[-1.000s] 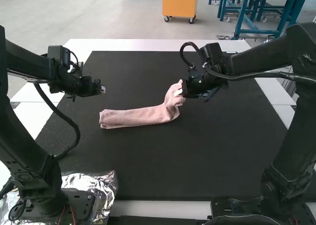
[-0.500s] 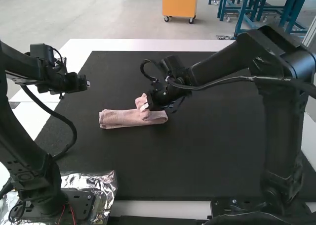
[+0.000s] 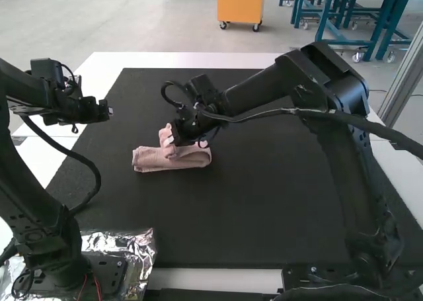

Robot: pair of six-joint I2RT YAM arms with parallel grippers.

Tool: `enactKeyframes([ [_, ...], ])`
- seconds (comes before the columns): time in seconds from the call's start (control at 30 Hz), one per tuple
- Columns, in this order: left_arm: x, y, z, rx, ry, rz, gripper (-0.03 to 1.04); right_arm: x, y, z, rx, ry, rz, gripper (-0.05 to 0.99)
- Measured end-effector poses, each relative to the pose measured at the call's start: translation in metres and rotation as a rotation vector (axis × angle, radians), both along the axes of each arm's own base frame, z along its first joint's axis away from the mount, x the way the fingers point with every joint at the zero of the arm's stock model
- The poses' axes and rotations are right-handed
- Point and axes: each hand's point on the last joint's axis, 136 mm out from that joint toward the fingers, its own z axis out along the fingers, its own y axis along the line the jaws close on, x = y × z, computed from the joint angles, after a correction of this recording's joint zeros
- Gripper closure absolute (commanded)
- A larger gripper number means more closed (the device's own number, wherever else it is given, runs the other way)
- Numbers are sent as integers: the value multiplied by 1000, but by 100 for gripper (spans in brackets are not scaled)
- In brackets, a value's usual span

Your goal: Fold the towel.

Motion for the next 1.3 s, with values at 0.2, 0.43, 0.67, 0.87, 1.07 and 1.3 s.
enactKeyframes([
  [0.2,1,0,2,8,-8,-4,4,-6,21,-8,-2,2,33,96],
  [0.43,2,1,2,10,-12,-4,4,-13,47,-10,10,-1,67,57],
  [0.67,-4,-1,-8,3,8,-4,4,-22,59,12,29,30,122,3],
  [0.87,-4,-1,-8,3,6,-4,4,-20,55,56,80,-26,138,36],
  [1.07,-4,-1,-8,3,7,-4,4,13,30,116,246,-180,68,96],
  [1.3,-5,-2,-9,2,8,-4,4,12,0,66,215,-117,32,96],
])
